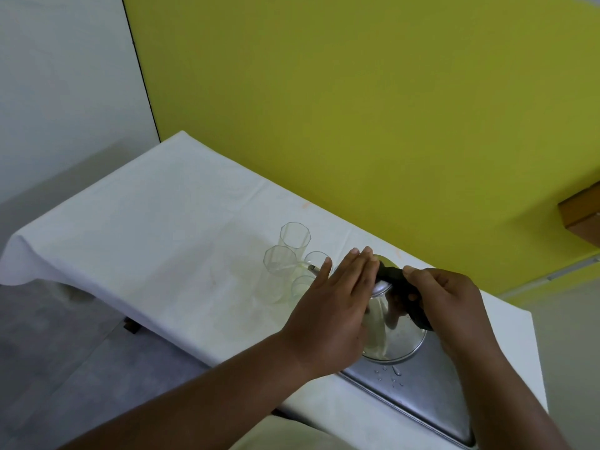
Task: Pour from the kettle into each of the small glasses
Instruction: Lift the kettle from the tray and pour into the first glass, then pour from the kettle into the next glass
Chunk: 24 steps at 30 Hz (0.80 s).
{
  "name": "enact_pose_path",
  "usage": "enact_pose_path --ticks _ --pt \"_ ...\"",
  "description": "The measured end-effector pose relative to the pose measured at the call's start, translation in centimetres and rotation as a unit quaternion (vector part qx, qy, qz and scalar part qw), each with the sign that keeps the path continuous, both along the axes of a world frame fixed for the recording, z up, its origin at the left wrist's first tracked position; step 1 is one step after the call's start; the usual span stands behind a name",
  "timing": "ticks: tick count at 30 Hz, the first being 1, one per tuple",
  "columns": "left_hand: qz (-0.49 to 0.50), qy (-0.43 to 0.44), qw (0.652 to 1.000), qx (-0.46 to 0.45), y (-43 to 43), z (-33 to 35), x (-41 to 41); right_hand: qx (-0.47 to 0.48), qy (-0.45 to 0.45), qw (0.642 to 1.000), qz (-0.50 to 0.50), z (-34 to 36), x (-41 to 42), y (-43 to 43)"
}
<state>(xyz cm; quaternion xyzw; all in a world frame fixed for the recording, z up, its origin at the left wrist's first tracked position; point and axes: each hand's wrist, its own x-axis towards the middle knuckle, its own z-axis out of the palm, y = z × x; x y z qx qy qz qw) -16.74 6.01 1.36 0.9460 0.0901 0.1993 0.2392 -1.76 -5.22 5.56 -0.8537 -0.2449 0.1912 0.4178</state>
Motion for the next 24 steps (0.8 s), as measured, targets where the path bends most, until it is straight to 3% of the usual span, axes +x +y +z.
enact_pose_path --ticks 11,20,24 --pt "0.001 0.004 1.000 0.008 -0.1 -0.1 -0.1 0.071 0.073 0.994 -0.027 -1.3 -1.6 -0.3" --pt "0.006 -0.038 0.999 0.037 -0.3 1.0 0.5 0.200 0.147 0.956 -0.157 -2.1 -3.3 0.1" --pt "0.017 -0.054 0.998 0.036 0.4 1.8 1.1 0.214 0.151 0.952 -0.160 -1.1 -3.1 1.0"
